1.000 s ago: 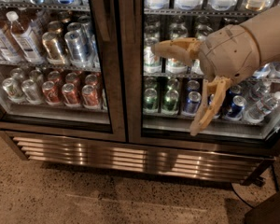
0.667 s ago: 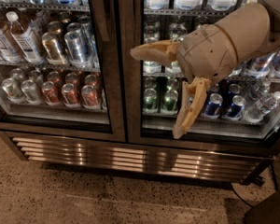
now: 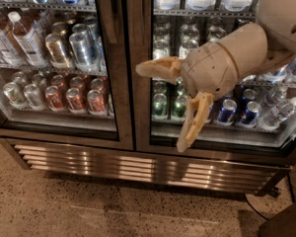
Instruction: Open right fridge door
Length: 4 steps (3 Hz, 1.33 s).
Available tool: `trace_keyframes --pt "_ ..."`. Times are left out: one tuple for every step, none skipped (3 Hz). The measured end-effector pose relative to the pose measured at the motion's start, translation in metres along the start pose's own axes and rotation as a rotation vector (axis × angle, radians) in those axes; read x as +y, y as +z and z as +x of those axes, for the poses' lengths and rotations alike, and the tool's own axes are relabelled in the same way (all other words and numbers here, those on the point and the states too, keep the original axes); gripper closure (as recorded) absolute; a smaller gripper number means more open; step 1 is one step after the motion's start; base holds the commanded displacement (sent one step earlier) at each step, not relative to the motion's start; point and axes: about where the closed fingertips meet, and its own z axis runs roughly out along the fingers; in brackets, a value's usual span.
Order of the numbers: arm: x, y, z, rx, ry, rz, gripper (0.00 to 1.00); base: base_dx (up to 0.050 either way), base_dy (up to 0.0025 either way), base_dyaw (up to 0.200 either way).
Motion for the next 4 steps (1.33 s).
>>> trace_keyframes --pt "-0.0035 0.0185 0.0290 -0.061 0.053 -0.035 0.00 0.000 0.00000 0.000" --pt "-0.0035 0.0185 0.0290 -0.061 0.053 -0.035 0.00 0.000 0.00000 0.000" --pt "-0.0045 0.0187 0.0293 -0.075 0.053 -0.016 0.00 0.000 0.00000 0.000" --pt "-0.0027 0.0188 0.0328 -0.153 0.031 0.078 0.00 0.000 0.00000 0.000"
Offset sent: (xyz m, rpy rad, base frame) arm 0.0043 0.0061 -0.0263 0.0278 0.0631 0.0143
